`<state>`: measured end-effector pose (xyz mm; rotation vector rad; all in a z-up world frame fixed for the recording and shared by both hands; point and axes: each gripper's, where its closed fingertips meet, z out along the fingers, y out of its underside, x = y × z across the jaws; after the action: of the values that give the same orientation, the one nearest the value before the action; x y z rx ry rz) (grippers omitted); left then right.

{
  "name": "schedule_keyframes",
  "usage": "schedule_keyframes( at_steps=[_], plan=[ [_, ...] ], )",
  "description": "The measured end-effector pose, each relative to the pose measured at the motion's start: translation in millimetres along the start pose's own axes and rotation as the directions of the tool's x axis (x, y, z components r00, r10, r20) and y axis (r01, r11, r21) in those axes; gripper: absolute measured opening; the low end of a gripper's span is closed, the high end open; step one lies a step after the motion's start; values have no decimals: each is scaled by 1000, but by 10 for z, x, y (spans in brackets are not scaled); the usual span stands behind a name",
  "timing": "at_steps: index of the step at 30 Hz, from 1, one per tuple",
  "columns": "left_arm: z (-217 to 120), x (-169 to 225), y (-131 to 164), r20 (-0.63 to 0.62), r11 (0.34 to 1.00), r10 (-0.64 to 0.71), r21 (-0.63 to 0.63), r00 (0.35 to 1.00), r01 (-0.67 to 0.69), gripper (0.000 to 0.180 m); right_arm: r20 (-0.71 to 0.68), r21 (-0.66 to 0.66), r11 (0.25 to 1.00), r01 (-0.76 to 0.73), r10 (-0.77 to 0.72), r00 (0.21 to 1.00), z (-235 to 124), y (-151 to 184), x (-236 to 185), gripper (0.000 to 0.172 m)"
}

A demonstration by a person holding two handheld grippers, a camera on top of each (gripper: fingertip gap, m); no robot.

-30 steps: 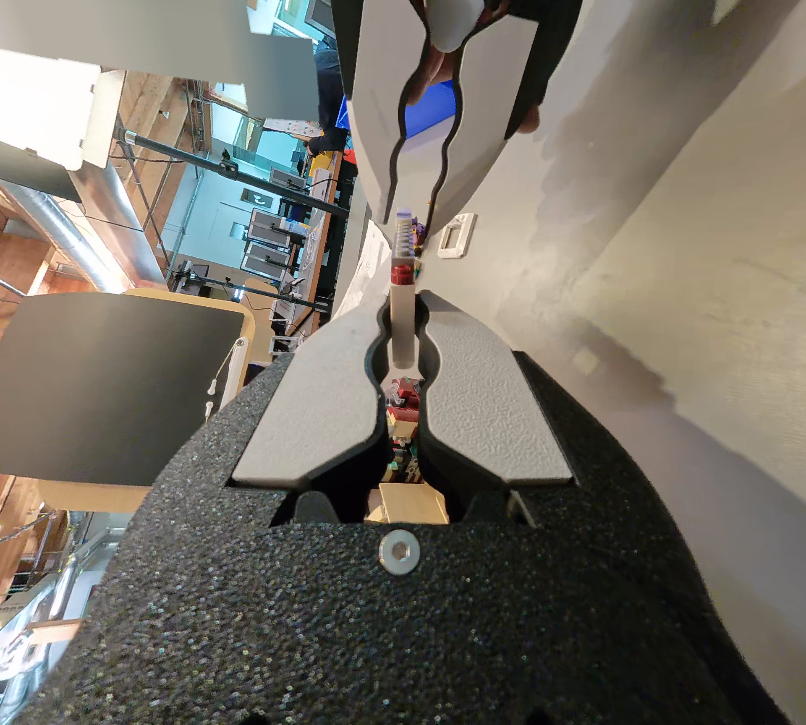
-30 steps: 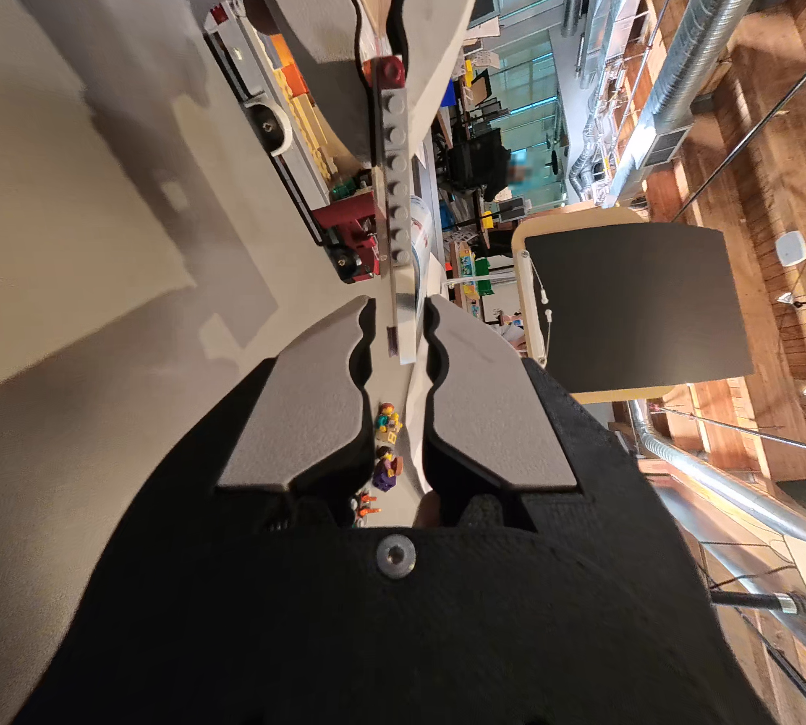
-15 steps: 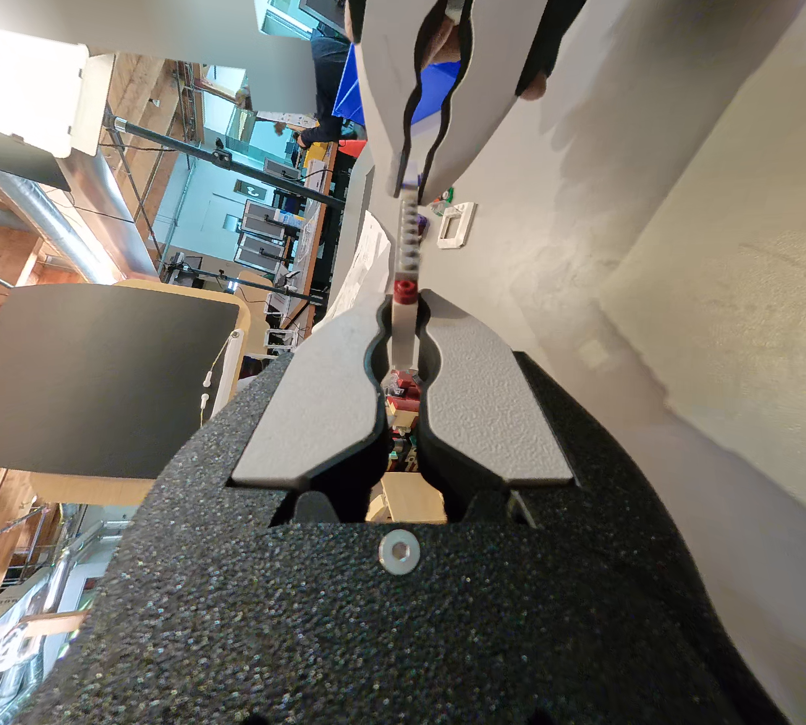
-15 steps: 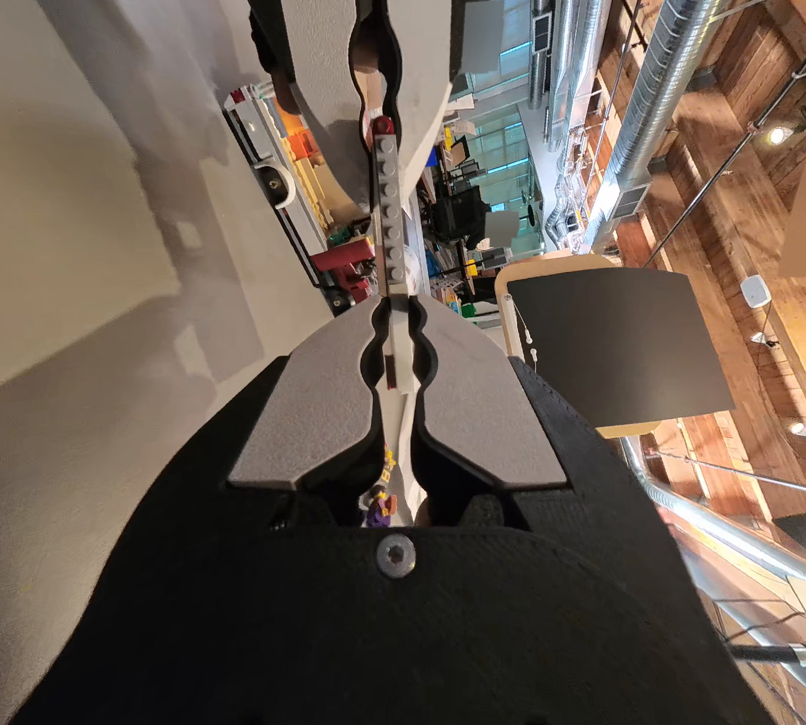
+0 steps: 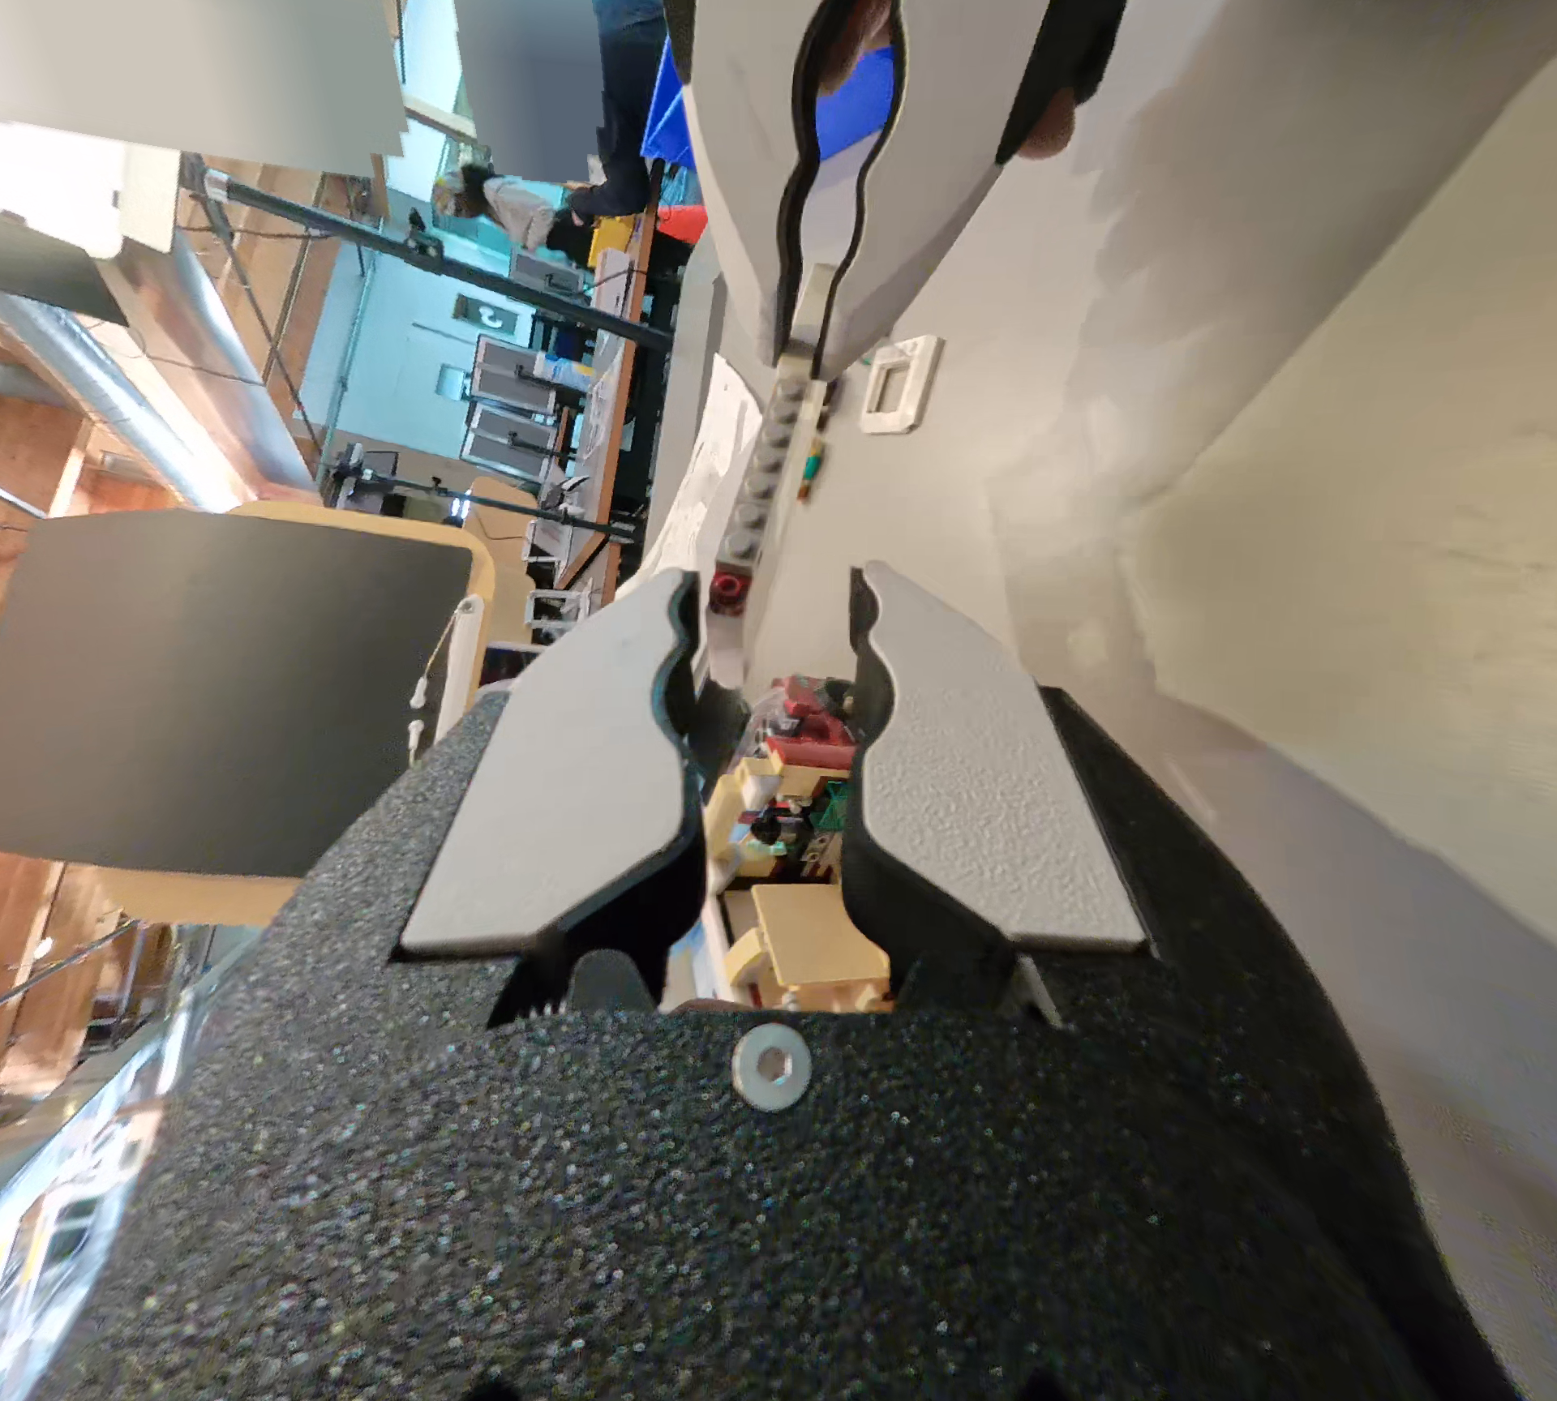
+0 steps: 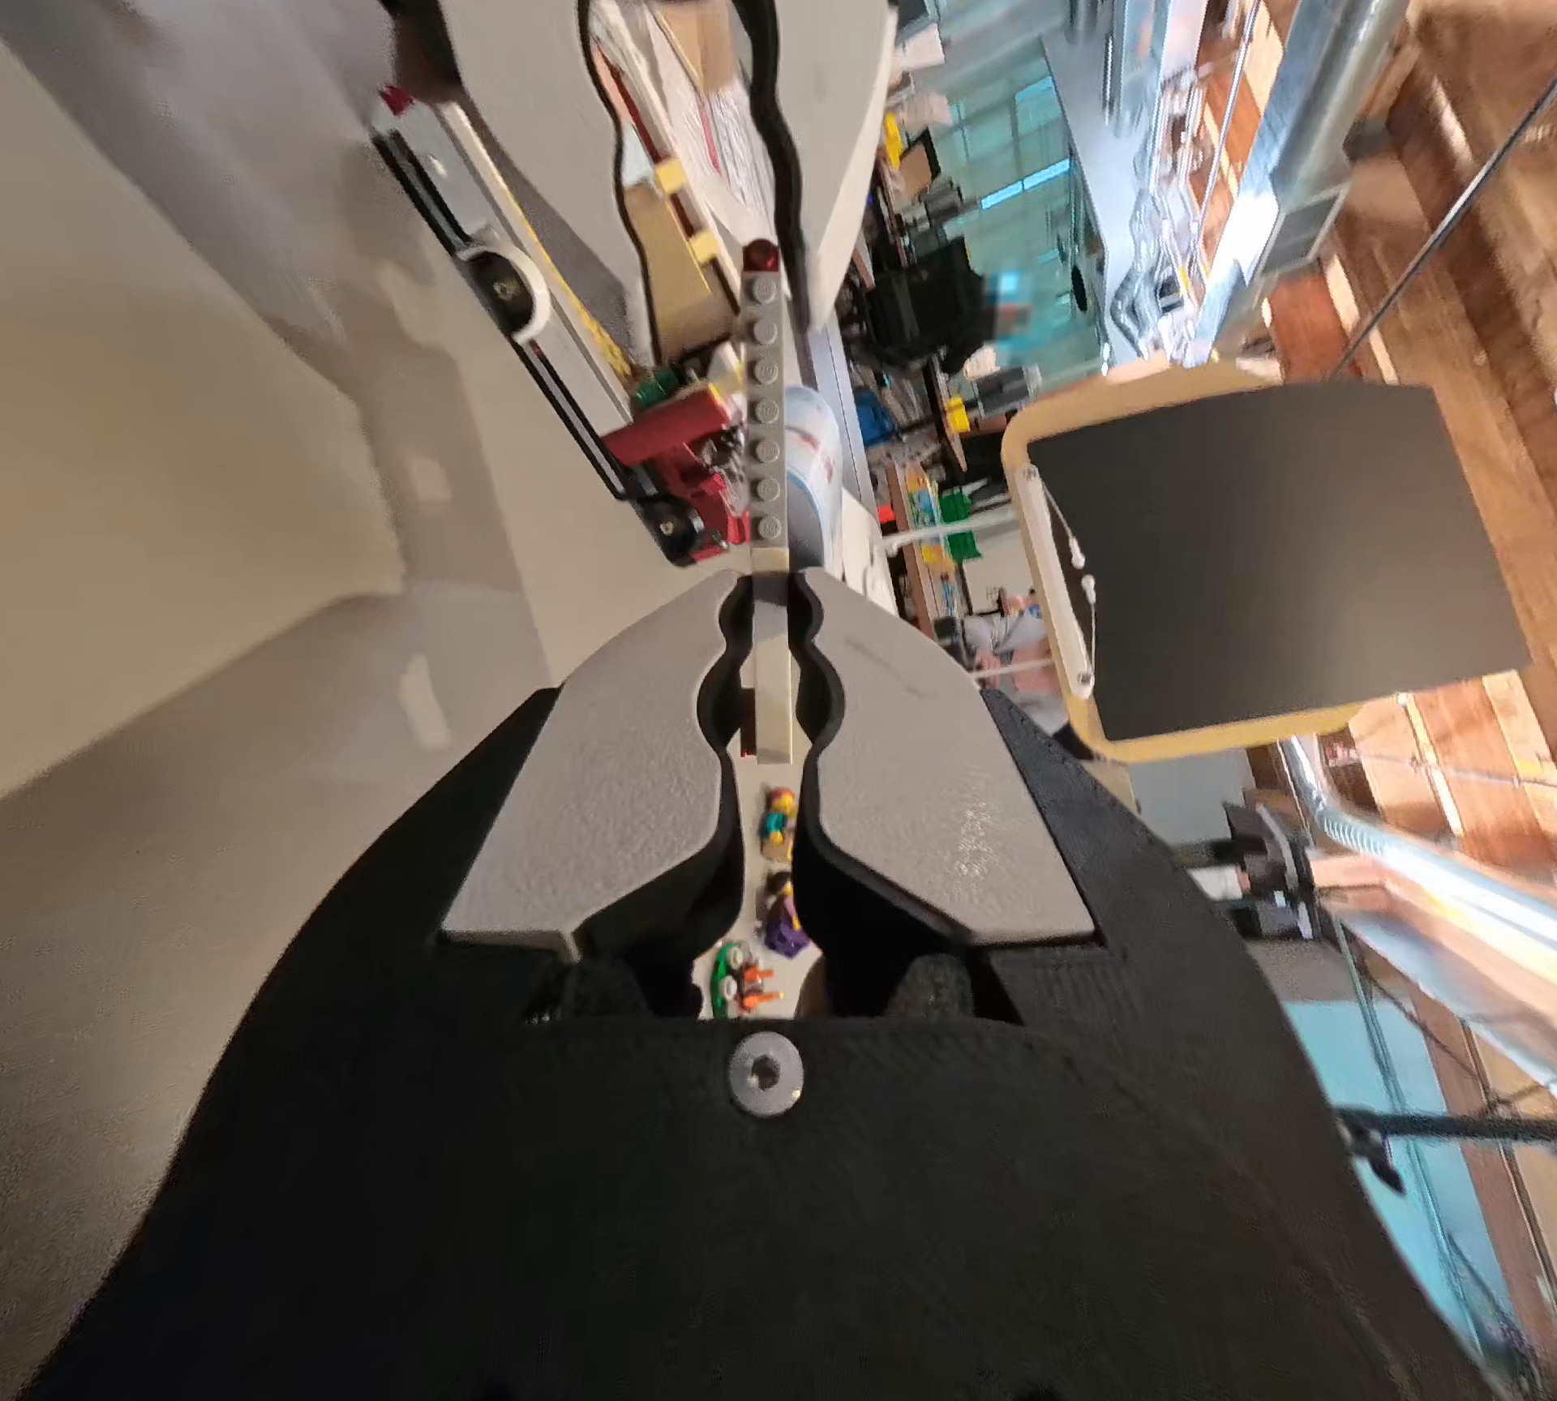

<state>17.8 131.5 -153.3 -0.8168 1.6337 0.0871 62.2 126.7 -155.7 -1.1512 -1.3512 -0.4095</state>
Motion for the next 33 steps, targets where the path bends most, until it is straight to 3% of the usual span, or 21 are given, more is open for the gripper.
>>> schedule_keyframes(
  at_steps=[5,9,13,16,26,33],
  plan=[
    [82,-43,-101,51,996,64,-65,997,-61,41,-39,-94,996,6,-10,999,63,31,50,8],
    [199,7,-45,69,978,145,-158,987,-133,33,-44,-72,997,26,-30,999,93,-147,5,8],
    [231,6,26,92,974,137,-195,986,-117,13,-23,-54,998,25,-26,999,122,-222,-79,8],
    [242,39,49,79,974,117,-205,990,-99,8,-30,-51,998,43,-45,999,129,-220,-102,8],
    [273,175,36,95,960,102,-270,990,-73,8,-61,-19,989,149,-150,987,25,-223,-220,8],
    [283,243,-29,75,969,68,-244,995,-48,8,-63,39,984,174,-171,983,-64,-245,-263,8]
  ],
)
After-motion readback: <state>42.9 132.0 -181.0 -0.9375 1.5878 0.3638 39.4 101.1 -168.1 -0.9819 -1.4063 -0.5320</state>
